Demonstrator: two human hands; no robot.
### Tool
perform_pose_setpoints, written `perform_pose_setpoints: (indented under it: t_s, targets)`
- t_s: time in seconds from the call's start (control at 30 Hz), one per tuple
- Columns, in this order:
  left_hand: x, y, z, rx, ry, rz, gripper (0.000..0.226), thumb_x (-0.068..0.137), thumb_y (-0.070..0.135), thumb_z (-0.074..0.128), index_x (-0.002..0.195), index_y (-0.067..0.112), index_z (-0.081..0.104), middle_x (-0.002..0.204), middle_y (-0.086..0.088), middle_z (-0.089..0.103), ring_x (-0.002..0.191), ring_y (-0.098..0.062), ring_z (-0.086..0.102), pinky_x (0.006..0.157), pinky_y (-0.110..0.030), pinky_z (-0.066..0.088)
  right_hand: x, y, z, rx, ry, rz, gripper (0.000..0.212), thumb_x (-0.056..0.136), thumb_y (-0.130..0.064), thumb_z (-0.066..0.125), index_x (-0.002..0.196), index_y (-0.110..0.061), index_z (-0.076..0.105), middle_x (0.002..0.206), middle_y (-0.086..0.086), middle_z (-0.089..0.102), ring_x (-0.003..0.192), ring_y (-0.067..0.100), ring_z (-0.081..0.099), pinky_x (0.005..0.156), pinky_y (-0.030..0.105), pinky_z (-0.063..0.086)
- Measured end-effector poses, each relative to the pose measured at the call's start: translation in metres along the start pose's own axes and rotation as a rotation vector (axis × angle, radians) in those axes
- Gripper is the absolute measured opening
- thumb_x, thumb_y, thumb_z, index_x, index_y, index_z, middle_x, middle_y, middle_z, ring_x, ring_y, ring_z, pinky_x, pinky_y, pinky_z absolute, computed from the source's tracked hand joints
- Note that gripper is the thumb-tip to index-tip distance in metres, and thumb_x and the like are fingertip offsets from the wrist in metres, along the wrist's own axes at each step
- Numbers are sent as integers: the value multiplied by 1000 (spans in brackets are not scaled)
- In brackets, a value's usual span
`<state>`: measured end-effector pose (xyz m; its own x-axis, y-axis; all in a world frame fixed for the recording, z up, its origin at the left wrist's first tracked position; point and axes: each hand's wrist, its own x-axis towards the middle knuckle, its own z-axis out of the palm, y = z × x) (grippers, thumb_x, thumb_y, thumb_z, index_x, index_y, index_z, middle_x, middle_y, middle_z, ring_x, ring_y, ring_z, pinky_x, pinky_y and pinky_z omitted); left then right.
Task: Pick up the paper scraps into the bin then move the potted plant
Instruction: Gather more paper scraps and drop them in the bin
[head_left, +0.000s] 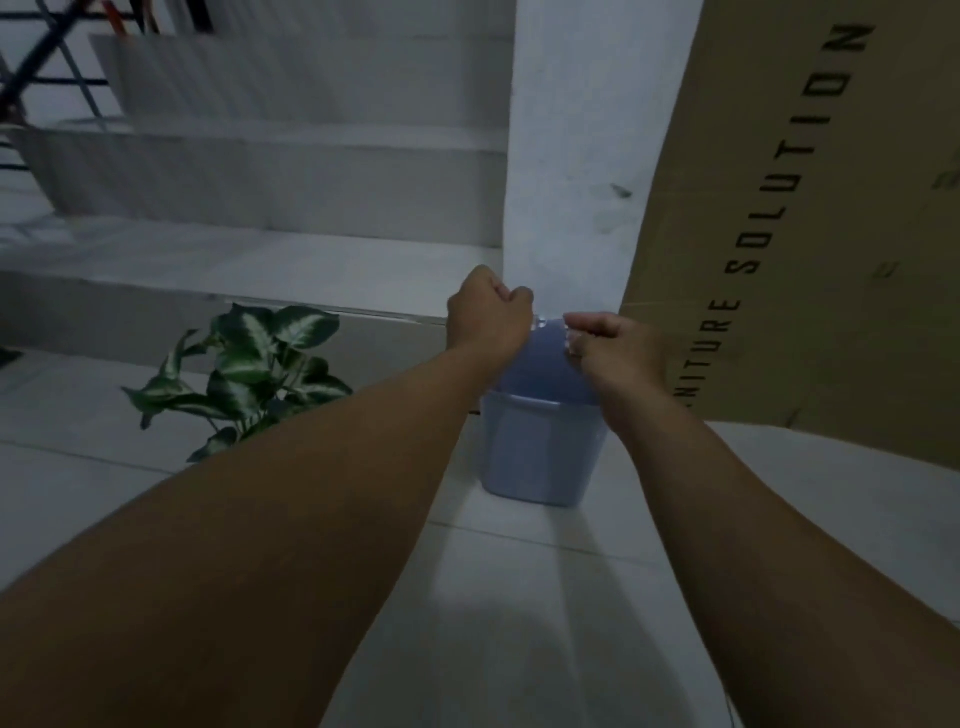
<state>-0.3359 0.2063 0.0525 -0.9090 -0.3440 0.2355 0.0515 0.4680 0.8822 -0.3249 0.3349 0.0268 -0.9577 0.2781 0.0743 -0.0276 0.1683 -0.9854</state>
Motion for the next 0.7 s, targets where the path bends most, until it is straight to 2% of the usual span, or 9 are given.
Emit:
perform_pose_setpoints:
  t_s: [0.03, 0.13, 0.23, 0.3, 0.4, 0.47, 0.53, 0.63, 0.7]
  targets:
    - [6, 0, 9, 8, -11, -35, 18, 97, 29, 55, 92, 13, 54, 88, -5, 61, 79, -22, 58, 63, -29, 40, 3, -1, -1, -5, -15, -6, 25, 94, -6, 64, 95, -26, 79, 110, -1, 76, 95, 12, 67, 89, 27, 56]
    - [11, -4, 28, 11, -77, -117, 29, 105, 41, 41, 109, 15, 53, 107, -8, 62, 92, -23, 57, 77, -31, 40, 11, 4, -10, -52, -44, -39, 44, 98, 3, 50, 120, -26, 73, 123, -8, 67, 107, 9, 59, 84, 18, 49]
    - [4, -12, 24, 76, -167, -13, 27, 104, 43, 42, 106, 19, 54, 104, -1, 60, 91, -19, 55, 77, -28, 37, 9, 13, -16, -87, -50, -81, 46, 98, 6, 48, 121, -25, 72, 126, -8, 67, 113, 6, 56, 99, 23, 46]
    - [2, -17, 14, 43, -187, 50, 27, 102, 42, 47, 107, 19, 61, 105, 1, 66, 95, -19, 60, 76, -28, 40, 4, 18, -18, -95, -30, -112, 41, 98, 3, 52, 118, -26, 73, 119, -11, 68, 112, 5, 58, 105, 29, 48]
    - [-13, -22, -12, -50, -167, 86, 22, 100, 35, 54, 108, 18, 67, 105, 2, 70, 96, -15, 63, 75, -25, 45, -9, 18, -16, -91, -41, -198, 36, 97, 0, 59, 119, -25, 73, 115, -11, 70, 111, 8, 64, 104, 36, 52]
    - [-32, -23, -33, -106, -121, 136, 17, 99, 30, 58, 106, 18, 68, 100, 4, 70, 94, -11, 64, 80, -25, 51, -24, 12, -15, -54, -71, -264, 35, 96, 0, 61, 119, -24, 72, 116, -7, 73, 110, 9, 67, 100, 39, 56]
    - [-75, -32, -95, -144, -85, 175, 13, 98, 27, 61, 105, 19, 68, 100, 7, 71, 96, -7, 66, 87, -27, 56, -81, -8, 0, -39, -122, -320, 34, 96, 1, 61, 120, -21, 72, 116, -4, 73, 109, 8, 68, 99, 34, 56]
    - [-106, -47, -121, -136, -100, 233, 13, 95, 28, 65, 105, 21, 69, 105, 11, 72, 103, -6, 67, 94, -34, 56, -115, -11, 7, -91, -159, -396, 31, 95, 0, 62, 122, -13, 72, 118, 0, 73, 111, 9, 67, 95, 12, 51]
    - [-115, -55, -130, -75, -104, 312, 18, 92, 30, 65, 107, 20, 69, 108, 11, 72, 105, -6, 67, 94, -36, 56, -120, -7, 12, -116, -162, -437, 29, 94, -1, 64, 119, -11, 74, 116, 0, 73, 109, 10, 67, 90, 9, 51]
